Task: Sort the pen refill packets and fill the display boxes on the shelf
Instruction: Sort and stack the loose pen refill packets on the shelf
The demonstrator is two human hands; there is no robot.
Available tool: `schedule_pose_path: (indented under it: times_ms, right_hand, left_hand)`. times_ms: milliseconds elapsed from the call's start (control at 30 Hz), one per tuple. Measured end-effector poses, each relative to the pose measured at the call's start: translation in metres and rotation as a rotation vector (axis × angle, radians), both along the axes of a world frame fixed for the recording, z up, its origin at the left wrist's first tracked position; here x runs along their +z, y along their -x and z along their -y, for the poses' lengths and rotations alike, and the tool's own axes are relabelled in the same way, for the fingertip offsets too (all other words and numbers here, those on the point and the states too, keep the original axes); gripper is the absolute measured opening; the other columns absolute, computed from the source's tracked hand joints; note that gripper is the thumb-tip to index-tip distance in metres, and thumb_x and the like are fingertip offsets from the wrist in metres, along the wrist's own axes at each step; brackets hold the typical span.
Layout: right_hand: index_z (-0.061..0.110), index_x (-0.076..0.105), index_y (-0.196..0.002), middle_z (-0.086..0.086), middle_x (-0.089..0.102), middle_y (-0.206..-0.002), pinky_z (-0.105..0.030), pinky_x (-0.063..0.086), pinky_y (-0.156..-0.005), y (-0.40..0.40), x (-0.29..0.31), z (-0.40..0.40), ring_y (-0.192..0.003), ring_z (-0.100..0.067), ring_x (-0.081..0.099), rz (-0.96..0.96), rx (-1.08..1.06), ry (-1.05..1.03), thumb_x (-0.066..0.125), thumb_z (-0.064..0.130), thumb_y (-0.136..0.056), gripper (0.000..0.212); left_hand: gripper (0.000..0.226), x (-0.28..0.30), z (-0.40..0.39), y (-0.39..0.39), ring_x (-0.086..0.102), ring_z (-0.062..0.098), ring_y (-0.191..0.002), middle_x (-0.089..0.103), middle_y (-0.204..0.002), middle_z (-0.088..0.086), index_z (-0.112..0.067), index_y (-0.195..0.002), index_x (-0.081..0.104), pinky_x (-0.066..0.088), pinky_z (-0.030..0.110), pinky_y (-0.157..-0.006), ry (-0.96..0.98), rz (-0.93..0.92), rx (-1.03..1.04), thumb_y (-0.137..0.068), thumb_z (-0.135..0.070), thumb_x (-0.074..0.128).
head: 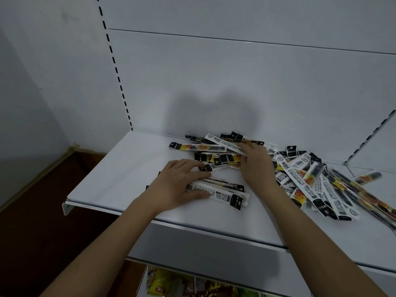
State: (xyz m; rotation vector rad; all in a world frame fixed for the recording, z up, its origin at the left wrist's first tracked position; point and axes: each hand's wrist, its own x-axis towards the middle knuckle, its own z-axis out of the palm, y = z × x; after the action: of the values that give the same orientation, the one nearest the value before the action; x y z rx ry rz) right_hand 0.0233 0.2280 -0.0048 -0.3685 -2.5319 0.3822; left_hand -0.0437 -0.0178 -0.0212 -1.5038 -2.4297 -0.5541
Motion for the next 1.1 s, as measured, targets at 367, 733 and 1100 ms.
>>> schedule_pose_path:
  times_ms: [367, 733, 1100]
  right_hand:
    - [0.013, 0.073, -0.112, 0.004, 0.067, -0.098, -0.028, 0.042, -0.079, -0.026, 0.022, 0.016, -0.090, -0.014, 0.052, -0.121, 0.255, 0.112, 0.065, 0.009, -0.092, 0.022]
    - [0.013, 0.071, -0.112, 0.005, 0.067, -0.107, -0.025, 0.047, -0.089, -0.030, 0.018, 0.007, -0.102, -0.014, 0.060, -0.104, 0.216, 0.334, 0.053, 0.006, -0.098, 0.024]
    - [0.010, 0.077, -0.100, -0.011, 0.066, -0.095, -0.042, 0.047, -0.072, -0.026, -0.018, -0.009, -0.084, -0.036, 0.059, -0.107, -0.012, -0.093, 0.074, 0.000, -0.080, 0.023]
  left_hand:
    - [0.069, 0.001, 0.000, -0.004, 0.016, 0.023, -0.150, 0.021, -0.161, 0.002, -0.030, -0.142, 0.046, 0.023, 0.041, -0.117, -0.133, -0.027, -0.013, -0.084, -0.067, 0.057]
    - [0.056, 0.000, 0.001, -0.005, 0.047, 0.009, -0.125, 0.057, -0.131, -0.015, -0.034, -0.138, 0.054, 0.018, 0.049, -0.119, -0.019, -0.070, -0.002, -0.093, -0.066, 0.041]
    - [0.052, 0.004, 0.001, -0.009, 0.056, 0.009, -0.102, 0.063, -0.115, -0.014, -0.033, -0.132, 0.061, 0.038, 0.031, -0.089, -0.082, -0.042, -0.036, -0.091, -0.064, 0.051]
